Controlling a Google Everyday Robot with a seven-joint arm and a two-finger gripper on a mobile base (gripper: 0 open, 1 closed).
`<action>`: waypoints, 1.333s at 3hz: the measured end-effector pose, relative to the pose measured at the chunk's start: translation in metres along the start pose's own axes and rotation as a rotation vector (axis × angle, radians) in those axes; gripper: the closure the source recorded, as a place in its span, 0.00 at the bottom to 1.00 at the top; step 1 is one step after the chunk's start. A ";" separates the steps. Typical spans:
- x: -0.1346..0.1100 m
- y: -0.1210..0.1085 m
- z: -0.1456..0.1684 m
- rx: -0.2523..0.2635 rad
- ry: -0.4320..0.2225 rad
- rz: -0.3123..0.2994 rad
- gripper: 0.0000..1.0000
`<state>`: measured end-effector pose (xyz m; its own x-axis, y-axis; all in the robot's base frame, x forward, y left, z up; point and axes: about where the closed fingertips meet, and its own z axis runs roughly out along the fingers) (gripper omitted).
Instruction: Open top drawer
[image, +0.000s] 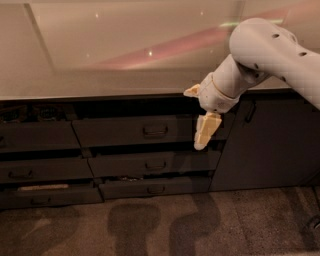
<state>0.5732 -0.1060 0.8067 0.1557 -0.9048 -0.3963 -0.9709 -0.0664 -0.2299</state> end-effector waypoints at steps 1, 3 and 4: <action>0.017 0.001 0.020 -0.046 0.030 0.032 0.00; 0.058 0.006 0.074 -0.156 0.080 0.091 0.00; 0.056 0.006 0.074 -0.157 0.078 0.085 0.00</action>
Offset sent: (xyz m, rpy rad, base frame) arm 0.0170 -0.0280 -0.0884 -0.0854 0.1878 -0.0617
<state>0.5893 -0.1261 0.7170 0.0636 -0.9393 -0.3372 -0.9974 -0.0479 -0.0546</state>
